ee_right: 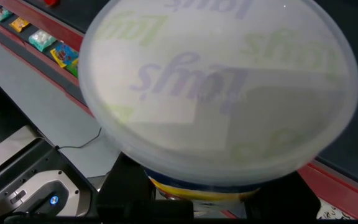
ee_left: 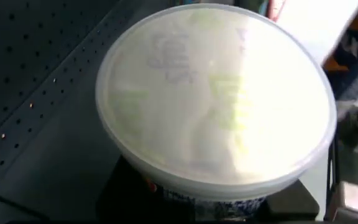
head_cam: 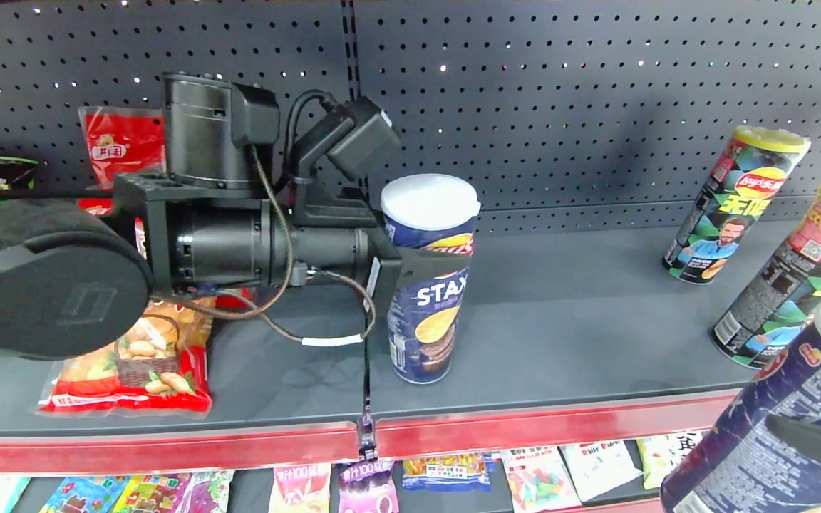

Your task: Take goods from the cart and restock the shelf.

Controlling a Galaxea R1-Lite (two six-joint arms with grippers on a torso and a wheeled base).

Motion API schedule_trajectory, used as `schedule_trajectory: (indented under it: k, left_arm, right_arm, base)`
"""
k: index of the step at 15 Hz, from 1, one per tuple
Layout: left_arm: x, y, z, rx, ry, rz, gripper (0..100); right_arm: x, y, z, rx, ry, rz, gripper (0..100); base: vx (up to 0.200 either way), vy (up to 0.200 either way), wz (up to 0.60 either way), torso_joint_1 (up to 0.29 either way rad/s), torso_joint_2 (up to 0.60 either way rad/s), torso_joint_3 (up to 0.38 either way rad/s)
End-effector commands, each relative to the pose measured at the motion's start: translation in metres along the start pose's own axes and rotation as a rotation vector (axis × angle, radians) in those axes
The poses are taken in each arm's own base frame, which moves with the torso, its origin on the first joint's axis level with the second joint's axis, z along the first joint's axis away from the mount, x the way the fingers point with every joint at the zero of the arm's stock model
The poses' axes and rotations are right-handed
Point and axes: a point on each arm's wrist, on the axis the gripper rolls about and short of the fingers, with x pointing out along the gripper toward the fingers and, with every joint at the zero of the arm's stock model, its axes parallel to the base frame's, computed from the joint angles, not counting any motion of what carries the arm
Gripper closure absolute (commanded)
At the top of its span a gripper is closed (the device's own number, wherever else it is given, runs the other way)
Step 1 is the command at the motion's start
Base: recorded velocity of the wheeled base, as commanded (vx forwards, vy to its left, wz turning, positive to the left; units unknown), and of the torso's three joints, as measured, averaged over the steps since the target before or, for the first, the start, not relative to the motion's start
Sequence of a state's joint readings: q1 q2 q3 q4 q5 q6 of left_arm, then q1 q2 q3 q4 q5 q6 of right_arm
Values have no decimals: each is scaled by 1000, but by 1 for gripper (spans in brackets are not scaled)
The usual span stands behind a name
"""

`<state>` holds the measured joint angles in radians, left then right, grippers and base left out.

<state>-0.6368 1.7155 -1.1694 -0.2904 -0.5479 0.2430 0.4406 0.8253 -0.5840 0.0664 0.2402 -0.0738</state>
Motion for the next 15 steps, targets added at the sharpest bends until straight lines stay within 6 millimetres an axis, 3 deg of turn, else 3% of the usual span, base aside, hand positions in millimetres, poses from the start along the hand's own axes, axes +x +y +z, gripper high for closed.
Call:
schedule_trajectory:
  k: [1,15]
  left_arm:
    - [-9,-3,0,15,-7,-9,100]
    - [-9,-2,-26,19,-5,-222,100]
  right_arm:
    - [0,0,1,-1,-2,2,100]
    - [-3,1,0,-3,-5,0,100]
  base:
    - [0,0,0,0,0,0]
    - [0,0,0,0,0,0]
